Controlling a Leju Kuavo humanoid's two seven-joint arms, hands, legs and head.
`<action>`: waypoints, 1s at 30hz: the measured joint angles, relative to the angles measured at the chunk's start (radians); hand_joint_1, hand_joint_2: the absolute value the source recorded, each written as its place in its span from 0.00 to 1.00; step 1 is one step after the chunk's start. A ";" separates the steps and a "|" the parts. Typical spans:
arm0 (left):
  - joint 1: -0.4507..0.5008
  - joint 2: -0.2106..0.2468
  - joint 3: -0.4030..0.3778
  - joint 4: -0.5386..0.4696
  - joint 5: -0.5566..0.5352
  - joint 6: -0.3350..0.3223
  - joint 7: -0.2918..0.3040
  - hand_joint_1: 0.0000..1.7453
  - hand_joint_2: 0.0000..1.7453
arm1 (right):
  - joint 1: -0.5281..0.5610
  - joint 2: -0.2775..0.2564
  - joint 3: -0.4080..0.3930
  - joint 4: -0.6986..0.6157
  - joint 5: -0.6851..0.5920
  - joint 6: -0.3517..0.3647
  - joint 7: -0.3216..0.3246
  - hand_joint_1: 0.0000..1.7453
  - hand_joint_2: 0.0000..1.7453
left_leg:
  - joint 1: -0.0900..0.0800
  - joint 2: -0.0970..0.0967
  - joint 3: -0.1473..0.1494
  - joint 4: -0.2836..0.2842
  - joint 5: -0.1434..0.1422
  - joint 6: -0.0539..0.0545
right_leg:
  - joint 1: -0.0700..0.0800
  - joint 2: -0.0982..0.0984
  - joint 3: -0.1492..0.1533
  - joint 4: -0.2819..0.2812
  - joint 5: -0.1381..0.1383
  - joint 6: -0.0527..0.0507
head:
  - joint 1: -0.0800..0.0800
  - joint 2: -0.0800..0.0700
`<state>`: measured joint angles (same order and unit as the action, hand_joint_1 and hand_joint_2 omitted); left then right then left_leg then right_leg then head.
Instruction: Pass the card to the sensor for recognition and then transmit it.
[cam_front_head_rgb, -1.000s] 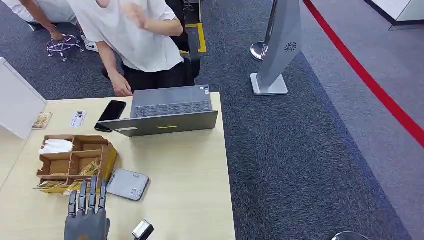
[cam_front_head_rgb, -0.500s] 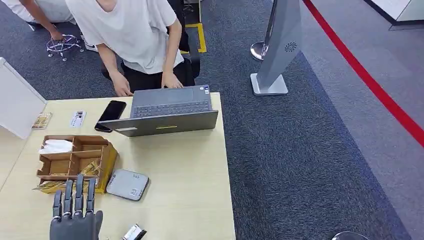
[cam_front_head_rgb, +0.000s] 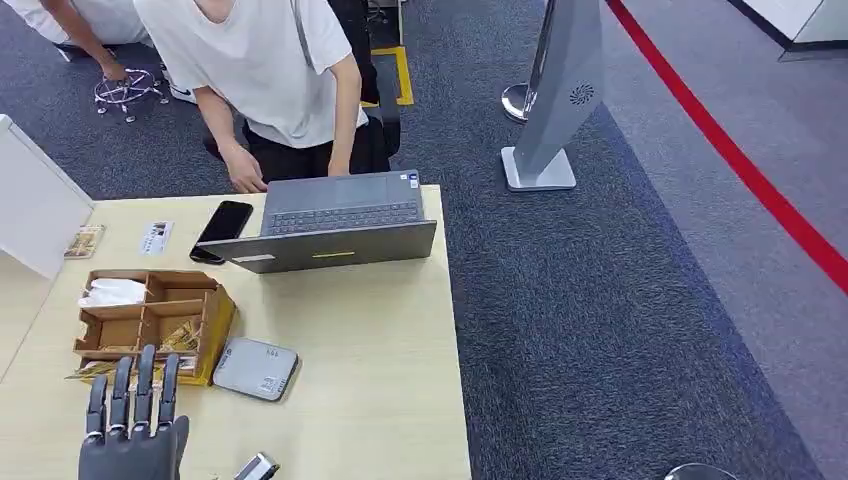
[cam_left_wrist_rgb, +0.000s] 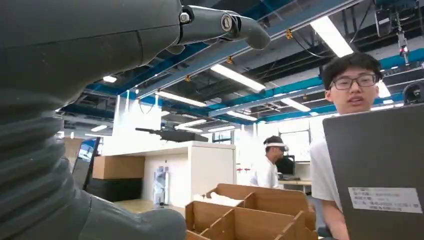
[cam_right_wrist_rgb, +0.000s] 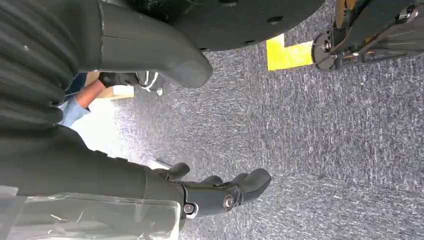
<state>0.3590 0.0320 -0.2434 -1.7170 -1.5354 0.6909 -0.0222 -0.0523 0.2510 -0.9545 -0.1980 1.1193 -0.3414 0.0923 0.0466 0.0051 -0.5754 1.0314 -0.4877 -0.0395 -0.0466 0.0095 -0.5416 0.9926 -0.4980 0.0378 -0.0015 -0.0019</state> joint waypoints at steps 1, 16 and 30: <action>0.001 -0.004 0.010 0.000 0.000 0.000 -0.011 0.00 1.00 | 0.000 0.000 0.000 0.000 0.000 0.000 0.000 0.00 1.00 | 0.000 0.000 0.000 0.000 0.000 0.000 | 0.000 0.000 0.000 0.000 0.000 0.000 | 0.000 0.000; -0.011 -0.052 0.137 0.007 0.000 0.000 -0.094 0.00 1.00 | 0.000 0.000 0.000 0.000 0.018 0.014 -0.002 0.00 1.00 | 0.000 0.000 0.000 0.000 0.000 0.000 | 0.000 0.000 0.000 0.000 0.000 0.000 | 0.000 0.000; -0.015 -0.072 0.195 0.057 0.000 0.000 -0.074 0.00 1.00 | 0.000 0.000 0.000 0.000 0.018 0.014 -0.002 0.00 1.00 | 0.000 0.000 0.000 0.000 0.000 0.000 | 0.000 0.000 0.000 0.000 0.000 0.000 | 0.000 0.000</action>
<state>0.3445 -0.0397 -0.0488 -1.6602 -1.5354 0.6909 -0.0962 -0.0524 0.2510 -0.9545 -0.1984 1.1372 -0.3277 0.0900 0.0466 0.0051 -0.5753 1.0314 -0.4877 -0.0395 -0.0466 0.0097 -0.5415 0.9926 -0.4979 0.0378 -0.0015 -0.0019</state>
